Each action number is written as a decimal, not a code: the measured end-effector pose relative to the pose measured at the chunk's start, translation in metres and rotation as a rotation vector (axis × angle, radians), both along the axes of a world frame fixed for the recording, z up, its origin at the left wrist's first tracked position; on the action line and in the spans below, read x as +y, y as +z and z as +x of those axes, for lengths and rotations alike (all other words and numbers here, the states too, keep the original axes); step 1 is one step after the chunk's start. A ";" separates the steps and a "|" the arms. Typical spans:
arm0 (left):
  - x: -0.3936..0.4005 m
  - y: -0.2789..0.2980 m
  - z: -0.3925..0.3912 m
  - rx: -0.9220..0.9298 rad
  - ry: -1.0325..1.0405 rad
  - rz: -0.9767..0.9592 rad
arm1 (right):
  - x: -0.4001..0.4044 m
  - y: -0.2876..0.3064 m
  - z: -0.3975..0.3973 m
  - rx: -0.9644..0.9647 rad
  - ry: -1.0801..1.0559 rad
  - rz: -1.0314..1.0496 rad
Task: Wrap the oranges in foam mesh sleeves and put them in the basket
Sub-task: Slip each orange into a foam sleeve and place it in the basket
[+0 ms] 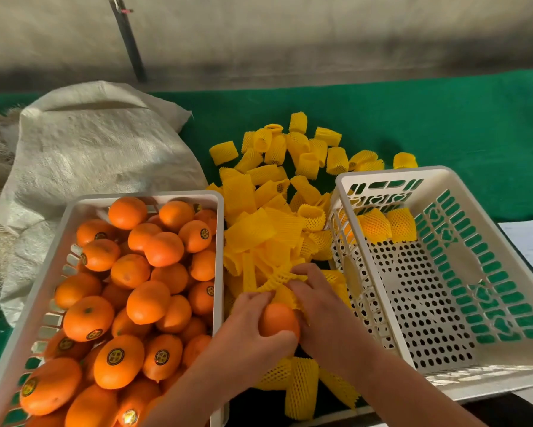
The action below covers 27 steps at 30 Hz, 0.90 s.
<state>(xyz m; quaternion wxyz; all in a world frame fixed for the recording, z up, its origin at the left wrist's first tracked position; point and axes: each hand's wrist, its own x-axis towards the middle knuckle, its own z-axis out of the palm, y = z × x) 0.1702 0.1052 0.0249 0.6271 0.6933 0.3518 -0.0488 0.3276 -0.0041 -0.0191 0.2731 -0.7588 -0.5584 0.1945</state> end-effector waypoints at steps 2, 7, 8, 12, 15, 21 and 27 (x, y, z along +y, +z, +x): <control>0.002 0.000 0.000 -0.012 0.101 -0.093 | 0.000 0.000 -0.003 0.008 0.010 0.015; 0.003 -0.005 -0.001 -0.116 0.309 -0.276 | -0.003 0.005 -0.013 0.034 0.010 0.043; 0.004 -0.005 -0.001 -0.146 0.348 -0.311 | -0.004 0.006 -0.015 0.046 0.000 0.044; 0.002 -0.007 -0.004 -0.180 0.355 -0.209 | -0.006 0.012 -0.020 0.090 -0.047 0.029; 0.004 -0.011 -0.008 -0.158 0.279 -0.235 | -0.007 0.014 -0.023 0.111 -0.067 0.000; 0.016 -0.016 -0.018 -0.155 0.183 -0.100 | -0.013 0.023 -0.027 0.069 -0.070 0.007; -0.001 -0.019 -0.014 -0.131 0.230 0.592 | -0.010 0.039 -0.049 -0.082 -0.010 0.068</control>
